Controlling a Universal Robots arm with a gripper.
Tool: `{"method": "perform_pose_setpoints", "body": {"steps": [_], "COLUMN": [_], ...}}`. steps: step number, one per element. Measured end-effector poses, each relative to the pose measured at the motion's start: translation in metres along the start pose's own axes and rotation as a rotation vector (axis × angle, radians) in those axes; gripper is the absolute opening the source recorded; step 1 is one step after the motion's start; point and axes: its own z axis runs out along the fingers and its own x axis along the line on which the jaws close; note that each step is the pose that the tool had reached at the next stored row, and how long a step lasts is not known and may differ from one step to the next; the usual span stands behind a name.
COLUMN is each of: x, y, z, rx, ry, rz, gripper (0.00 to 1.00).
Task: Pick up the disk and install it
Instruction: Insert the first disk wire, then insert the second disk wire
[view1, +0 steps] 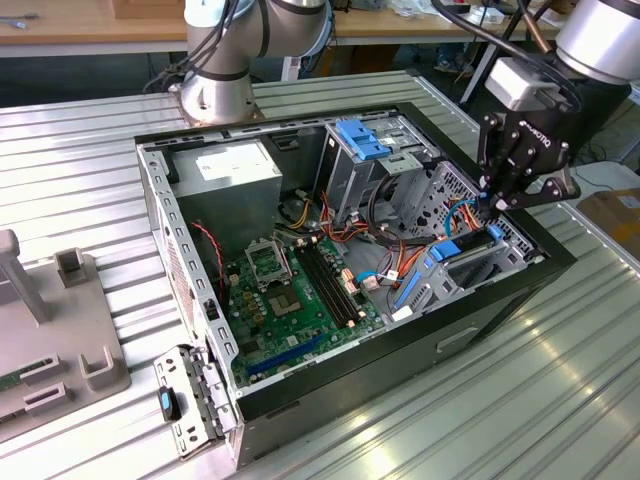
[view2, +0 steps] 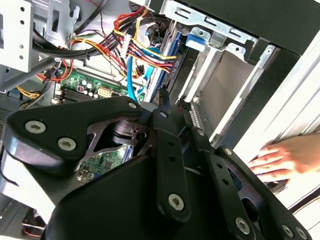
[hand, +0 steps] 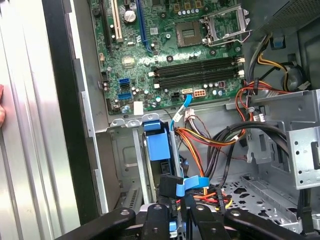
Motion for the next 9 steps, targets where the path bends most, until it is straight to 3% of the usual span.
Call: {"method": "perform_pose_setpoints", "body": {"steps": [9], "x": [-0.0017], "y": [0.0002], "z": [0.0007], "rx": [0.0001], "ry": [0.0002], "rz": [-0.013], "gripper": [0.24]}}
